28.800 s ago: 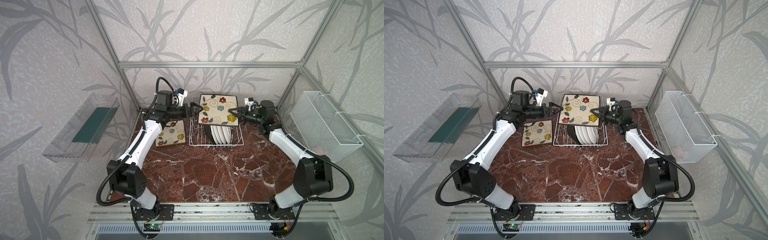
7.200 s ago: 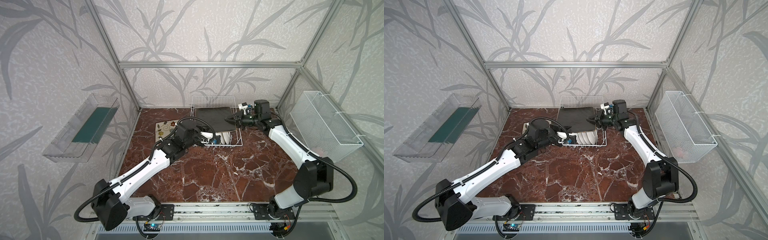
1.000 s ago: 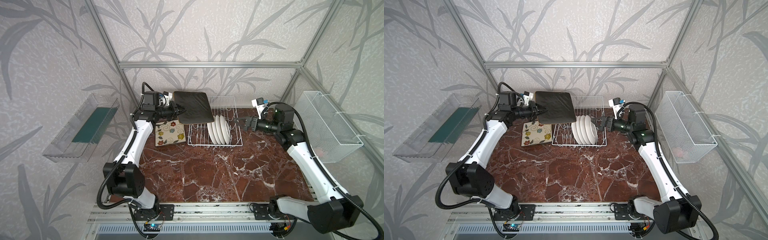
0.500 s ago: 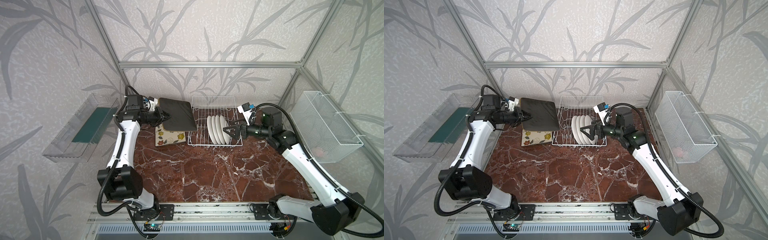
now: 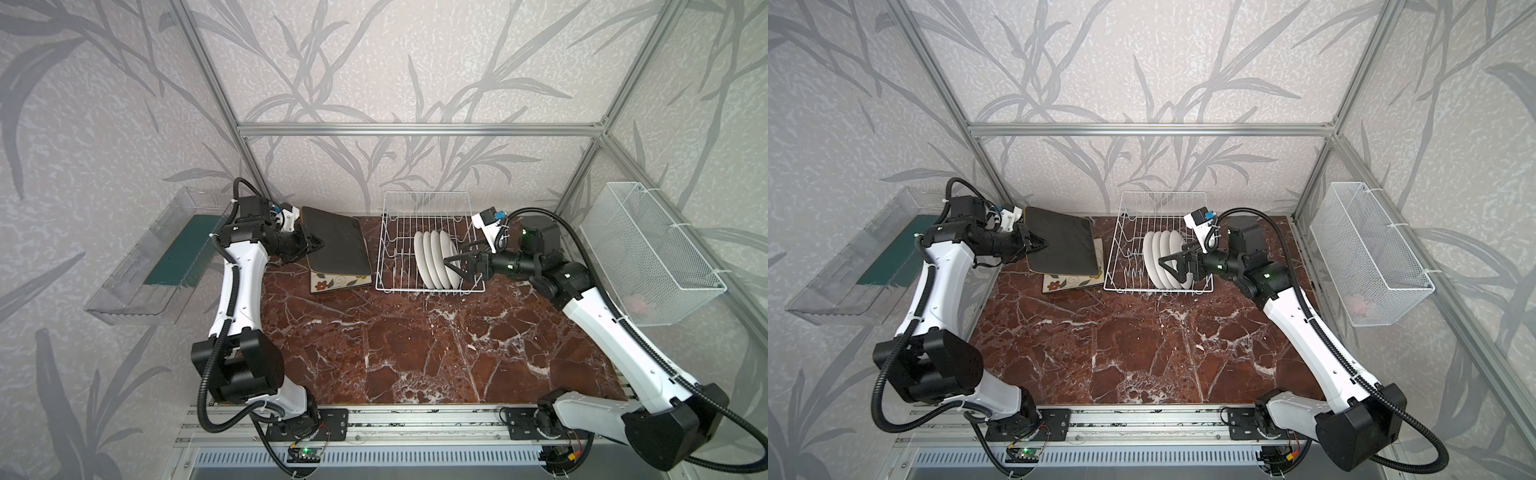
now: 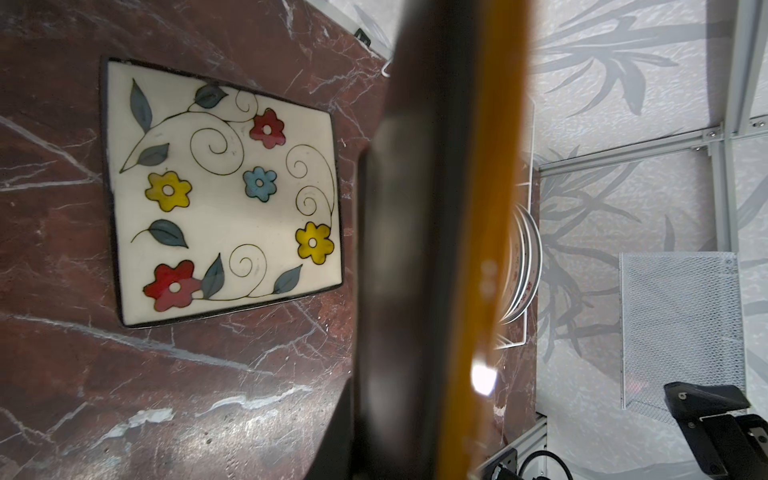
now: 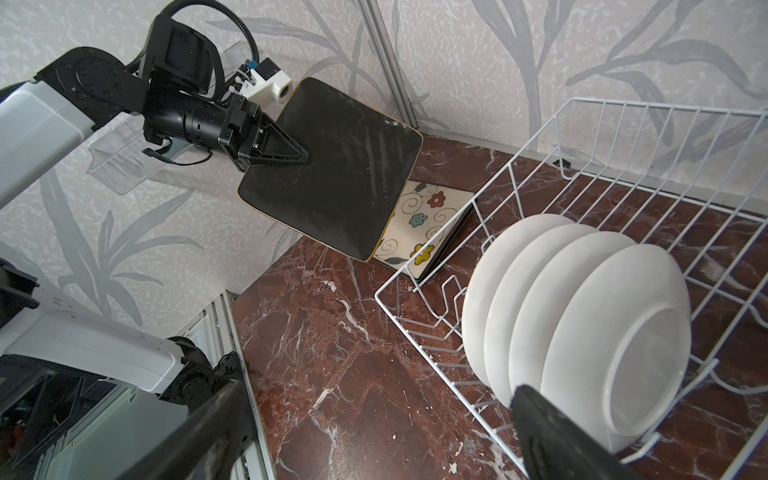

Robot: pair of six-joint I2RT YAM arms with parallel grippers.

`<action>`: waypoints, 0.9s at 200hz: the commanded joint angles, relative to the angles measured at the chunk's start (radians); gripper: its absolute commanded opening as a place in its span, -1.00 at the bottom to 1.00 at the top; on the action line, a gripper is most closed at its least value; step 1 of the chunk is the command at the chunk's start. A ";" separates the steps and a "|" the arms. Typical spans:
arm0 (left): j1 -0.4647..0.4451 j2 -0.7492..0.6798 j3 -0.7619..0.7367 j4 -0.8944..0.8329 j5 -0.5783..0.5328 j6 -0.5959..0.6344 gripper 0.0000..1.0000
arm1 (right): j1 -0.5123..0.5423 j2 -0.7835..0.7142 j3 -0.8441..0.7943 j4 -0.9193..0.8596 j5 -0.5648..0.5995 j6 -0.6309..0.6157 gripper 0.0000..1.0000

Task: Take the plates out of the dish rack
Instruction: 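Lower the dark plate onto the flower plates with the left gripper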

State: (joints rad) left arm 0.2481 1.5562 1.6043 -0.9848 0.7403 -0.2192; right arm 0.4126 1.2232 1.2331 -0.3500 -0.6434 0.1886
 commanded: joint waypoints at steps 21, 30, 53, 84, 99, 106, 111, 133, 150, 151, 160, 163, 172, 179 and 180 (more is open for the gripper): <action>0.006 0.022 0.054 0.032 0.003 0.084 -1.00 | 0.019 0.007 0.013 -0.019 0.017 -0.013 0.98; 0.006 0.037 0.054 0.030 -0.006 0.095 -1.00 | 0.022 0.007 0.010 -0.020 0.020 -0.015 0.98; 0.007 0.074 0.054 0.034 -0.019 0.114 -1.00 | 0.026 0.007 0.004 -0.022 0.024 -0.014 0.98; 0.009 0.117 0.060 0.053 -0.014 0.129 -1.00 | 0.026 0.009 0.012 -0.033 0.027 -0.027 0.98; 0.008 0.143 0.067 0.054 -0.019 0.136 -1.00 | 0.026 0.014 0.015 -0.035 0.030 -0.028 0.98; 0.008 0.154 0.073 0.051 -0.020 0.142 -1.00 | 0.026 0.016 0.017 -0.037 0.030 -0.028 0.98; 0.009 0.164 0.076 0.050 -0.022 0.142 -1.00 | 0.026 0.018 0.017 -0.035 0.030 -0.026 0.98; 0.008 0.195 0.093 0.044 -0.009 0.147 -1.00 | 0.026 0.021 0.016 -0.034 0.031 -0.023 0.98; 0.008 0.213 0.099 0.047 -0.006 0.152 -1.00 | 0.026 0.022 0.013 -0.032 0.033 -0.022 0.98; 0.008 0.213 0.100 0.047 -0.007 0.152 -1.00 | 0.027 0.022 0.012 -0.033 0.033 -0.022 0.98; 0.009 0.223 0.101 0.052 -0.006 0.153 -1.00 | 0.027 0.025 0.012 -0.033 0.034 -0.022 0.98; 0.010 0.226 0.103 0.053 -0.005 0.154 -1.00 | 0.027 0.025 0.012 -0.033 0.035 -0.022 0.98; 0.010 0.240 0.106 0.056 0.004 0.153 -1.00 | 0.028 0.028 0.013 -0.033 0.034 -0.021 0.98; 0.010 0.249 0.108 0.059 0.010 0.152 -1.00 | 0.027 0.030 0.014 -0.033 0.034 -0.020 0.98; 0.010 0.250 0.108 0.060 0.011 0.152 -1.00 | 0.027 0.031 0.014 -0.033 0.034 -0.020 0.98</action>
State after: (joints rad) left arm 0.2520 1.8030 1.6428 -0.9718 0.6552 -0.0978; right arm 0.4339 1.2430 1.2331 -0.3733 -0.6102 0.1745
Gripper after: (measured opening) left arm 0.161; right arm 0.991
